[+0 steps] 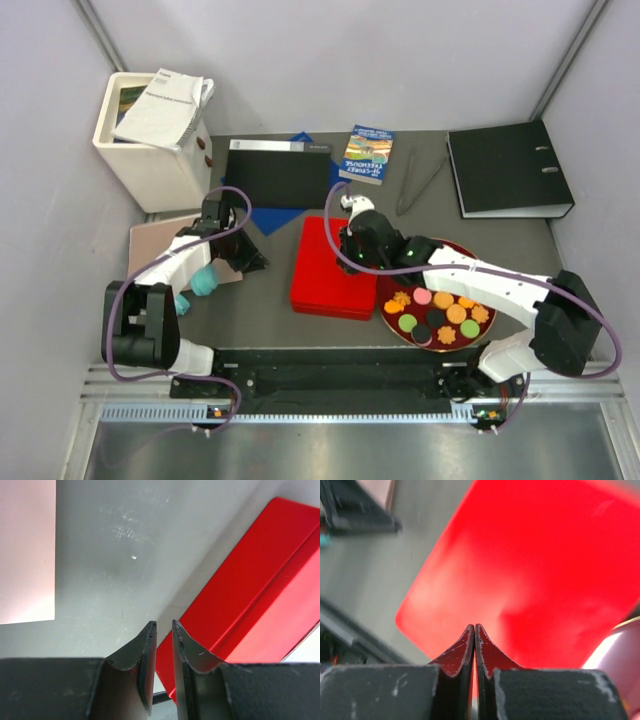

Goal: Pack the cookies

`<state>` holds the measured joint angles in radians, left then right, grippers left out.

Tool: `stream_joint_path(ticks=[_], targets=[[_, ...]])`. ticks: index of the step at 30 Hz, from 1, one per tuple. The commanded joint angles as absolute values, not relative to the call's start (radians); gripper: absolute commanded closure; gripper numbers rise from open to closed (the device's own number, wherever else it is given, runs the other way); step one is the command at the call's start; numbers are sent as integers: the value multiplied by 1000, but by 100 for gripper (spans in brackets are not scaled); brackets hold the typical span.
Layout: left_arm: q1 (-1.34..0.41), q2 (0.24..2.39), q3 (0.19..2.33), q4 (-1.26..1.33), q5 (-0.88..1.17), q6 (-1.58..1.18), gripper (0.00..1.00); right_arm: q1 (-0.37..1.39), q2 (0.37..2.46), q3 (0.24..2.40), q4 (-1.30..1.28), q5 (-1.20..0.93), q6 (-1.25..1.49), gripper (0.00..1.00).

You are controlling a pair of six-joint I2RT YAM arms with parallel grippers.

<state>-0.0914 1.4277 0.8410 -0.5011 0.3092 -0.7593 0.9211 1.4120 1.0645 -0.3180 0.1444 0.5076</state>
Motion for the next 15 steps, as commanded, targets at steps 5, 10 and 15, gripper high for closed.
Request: stream_joint_path(ticks=[5,10,15], targets=[[-92,1431,810,-449,350,-742,76,897,1341,878,69,-132,669,100],[-92,1443,795,-419,394,-747,75,830,1359,770,309,-279,842,100],[-92,1468,807,-414,417,-749,75,798,1437,729,457,-405,943,100]])
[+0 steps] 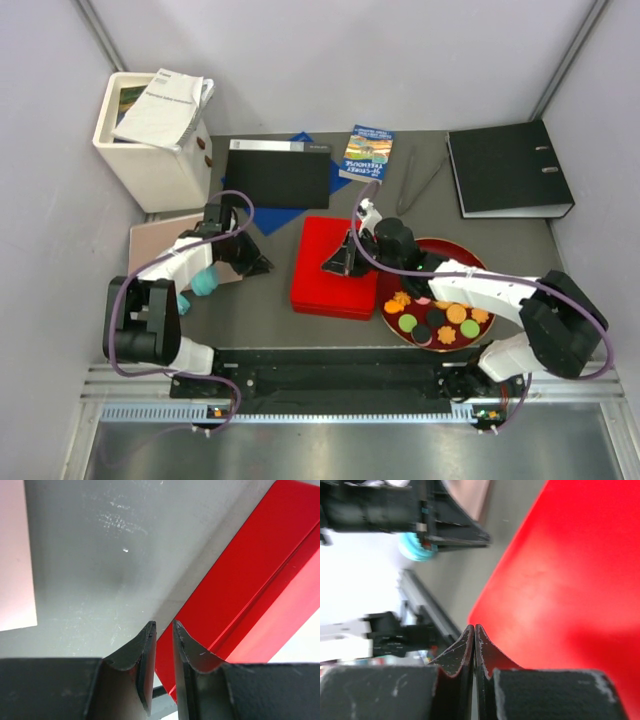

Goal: Pack the cookies

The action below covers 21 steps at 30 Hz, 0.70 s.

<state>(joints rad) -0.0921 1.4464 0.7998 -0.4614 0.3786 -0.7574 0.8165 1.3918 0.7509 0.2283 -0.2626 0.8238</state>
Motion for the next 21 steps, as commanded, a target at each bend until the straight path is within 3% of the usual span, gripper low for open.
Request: stream_joint_path(ticks=[1,10,21], targets=[[-92,1473,808,-416,417,-747,75,798,1456,712,478,-417,954,100],[-92,1496,813,-414,423,-741,75,799,1650,611,727,-560,1088,100],[-92,1534,842,-411,439,-745,75,798,1730,595,678,-589,1052,100]])
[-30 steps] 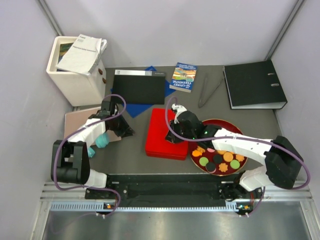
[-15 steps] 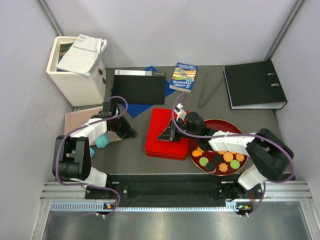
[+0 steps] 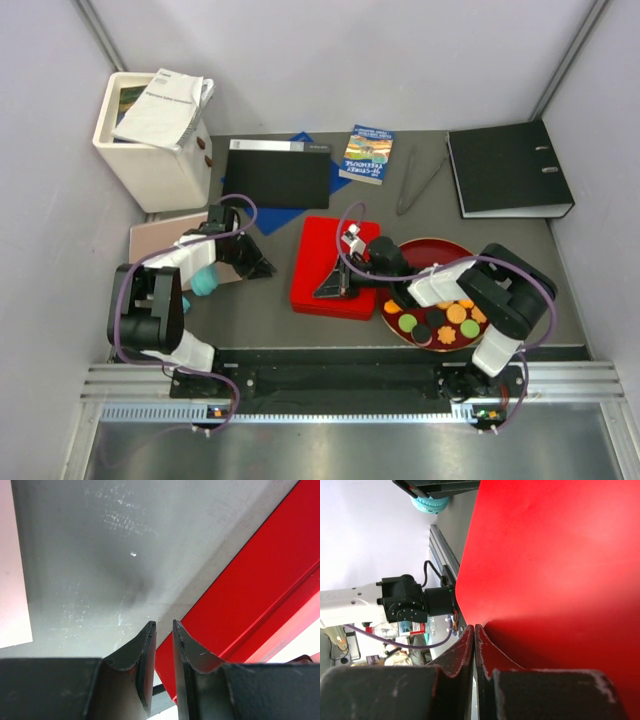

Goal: Pack the cookies

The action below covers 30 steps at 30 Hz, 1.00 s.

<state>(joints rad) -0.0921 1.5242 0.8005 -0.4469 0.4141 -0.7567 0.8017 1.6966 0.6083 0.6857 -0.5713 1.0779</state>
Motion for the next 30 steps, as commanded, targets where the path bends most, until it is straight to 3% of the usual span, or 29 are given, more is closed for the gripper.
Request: stream_joint_path(ticks=[1,30], targets=[[-92,1535,845,-411,439,-747,75,798,1744,594,672,-591,1046,100],[-138,1528,1094,-420,482,-831,71,759,1779,673,502,-603,971,100]])
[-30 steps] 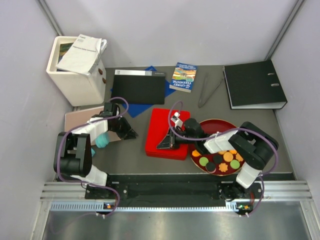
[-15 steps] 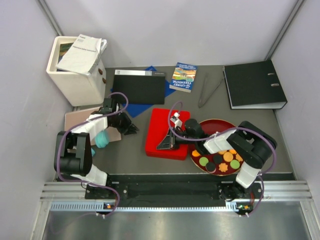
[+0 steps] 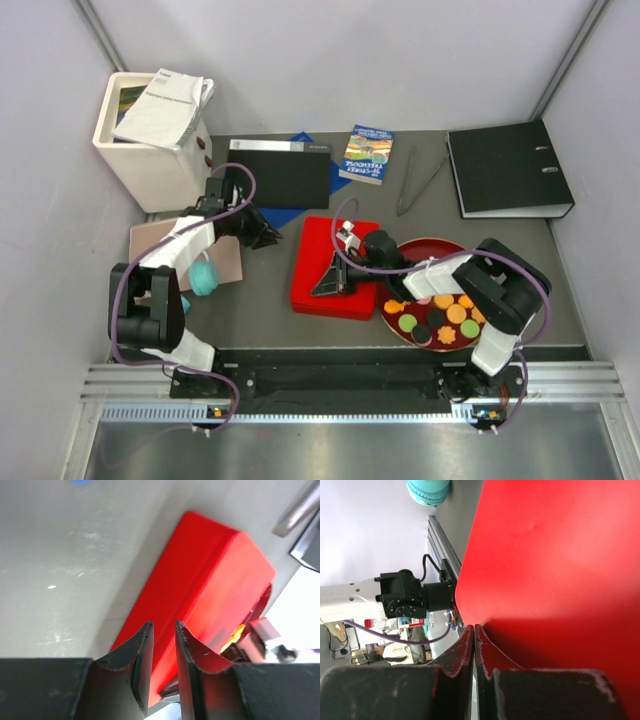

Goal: Pack the cookies

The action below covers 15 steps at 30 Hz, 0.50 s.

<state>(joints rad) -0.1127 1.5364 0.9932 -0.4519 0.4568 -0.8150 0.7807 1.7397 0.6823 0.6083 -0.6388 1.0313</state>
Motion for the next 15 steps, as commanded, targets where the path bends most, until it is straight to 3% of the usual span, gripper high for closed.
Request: stream_joint_path(ticks=[1,8,15], targets=[[-153,1535,1112,-422,480,-831,70,758,1781,670,503,-604,971,100],[-242,1632,1238,-335,537,-850,72,752,1782,678,497,-609,966,100],[-256,1743,1079,-146,666,-907,85,750,1787,677,499,-617,963,100]])
